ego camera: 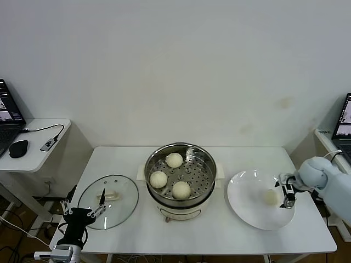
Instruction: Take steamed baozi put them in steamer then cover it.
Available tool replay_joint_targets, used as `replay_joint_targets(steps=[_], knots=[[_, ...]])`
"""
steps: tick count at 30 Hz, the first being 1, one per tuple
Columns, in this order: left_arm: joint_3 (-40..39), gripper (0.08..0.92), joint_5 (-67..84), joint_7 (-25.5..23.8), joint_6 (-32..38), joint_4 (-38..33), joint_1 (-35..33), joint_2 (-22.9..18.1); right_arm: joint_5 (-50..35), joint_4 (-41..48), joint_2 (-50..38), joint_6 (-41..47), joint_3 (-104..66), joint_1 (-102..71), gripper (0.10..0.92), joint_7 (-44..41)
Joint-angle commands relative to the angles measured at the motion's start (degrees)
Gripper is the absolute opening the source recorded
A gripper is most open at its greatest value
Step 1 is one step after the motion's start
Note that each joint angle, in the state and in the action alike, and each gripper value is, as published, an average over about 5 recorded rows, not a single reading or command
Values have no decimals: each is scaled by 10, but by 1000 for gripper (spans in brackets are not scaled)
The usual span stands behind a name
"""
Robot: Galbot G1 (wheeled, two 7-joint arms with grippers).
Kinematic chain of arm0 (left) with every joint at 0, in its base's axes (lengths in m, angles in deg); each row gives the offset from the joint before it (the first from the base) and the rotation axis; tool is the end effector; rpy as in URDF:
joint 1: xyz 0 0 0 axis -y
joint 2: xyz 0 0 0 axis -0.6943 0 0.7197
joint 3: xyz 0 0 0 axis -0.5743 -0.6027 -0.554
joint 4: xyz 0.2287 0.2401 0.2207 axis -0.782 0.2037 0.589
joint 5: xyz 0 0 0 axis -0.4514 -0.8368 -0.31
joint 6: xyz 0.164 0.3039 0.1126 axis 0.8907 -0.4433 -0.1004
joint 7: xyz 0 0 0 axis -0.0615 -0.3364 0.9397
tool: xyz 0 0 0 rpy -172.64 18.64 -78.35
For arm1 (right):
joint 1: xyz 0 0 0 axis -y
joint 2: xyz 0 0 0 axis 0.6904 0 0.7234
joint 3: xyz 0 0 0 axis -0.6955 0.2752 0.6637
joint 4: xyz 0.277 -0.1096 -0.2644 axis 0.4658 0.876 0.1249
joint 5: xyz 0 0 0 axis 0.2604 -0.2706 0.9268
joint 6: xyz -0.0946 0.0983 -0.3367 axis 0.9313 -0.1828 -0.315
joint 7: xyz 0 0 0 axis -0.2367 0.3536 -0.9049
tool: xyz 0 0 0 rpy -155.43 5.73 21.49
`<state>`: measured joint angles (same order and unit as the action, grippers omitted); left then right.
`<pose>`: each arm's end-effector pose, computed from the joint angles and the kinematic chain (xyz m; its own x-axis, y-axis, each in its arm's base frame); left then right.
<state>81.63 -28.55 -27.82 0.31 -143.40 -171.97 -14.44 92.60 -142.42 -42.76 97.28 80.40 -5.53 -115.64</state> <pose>0.1326 0.1094 -0.3238 -0.9991 -0.0378 0.0165 -0.0306 0.9476 0.3180 0.4787 -0.2787 -0.2569 -0.2362 0.0087 0.9717 -0.9705 0.0472 -0.2364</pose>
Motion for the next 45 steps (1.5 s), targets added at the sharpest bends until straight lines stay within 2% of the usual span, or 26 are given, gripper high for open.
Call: replay_joint_targets(steps=[1,8,20,26,37,45], knots=[[0,823,0,0,0,2,0,0,10,24,26,2,-10,-17,823,2],[0,823,1,1,1,8,4,0,12,22,21,2,-13,-17,795,3],[1,823,1,1,2,2,0,-2,16,19,21,1,-17,-12,609,3],[0,823,0,1,1,0,1,-2,-3,-8,-3,2,-12,13,577,-7],[-5,823,1,0,0,-5,6,-1,-127,-92,-77,28,151,243,569,-22],[-8,823,3,0,-1,-5,12,1,-278,-163,-42,85,341,499,575,-1]])
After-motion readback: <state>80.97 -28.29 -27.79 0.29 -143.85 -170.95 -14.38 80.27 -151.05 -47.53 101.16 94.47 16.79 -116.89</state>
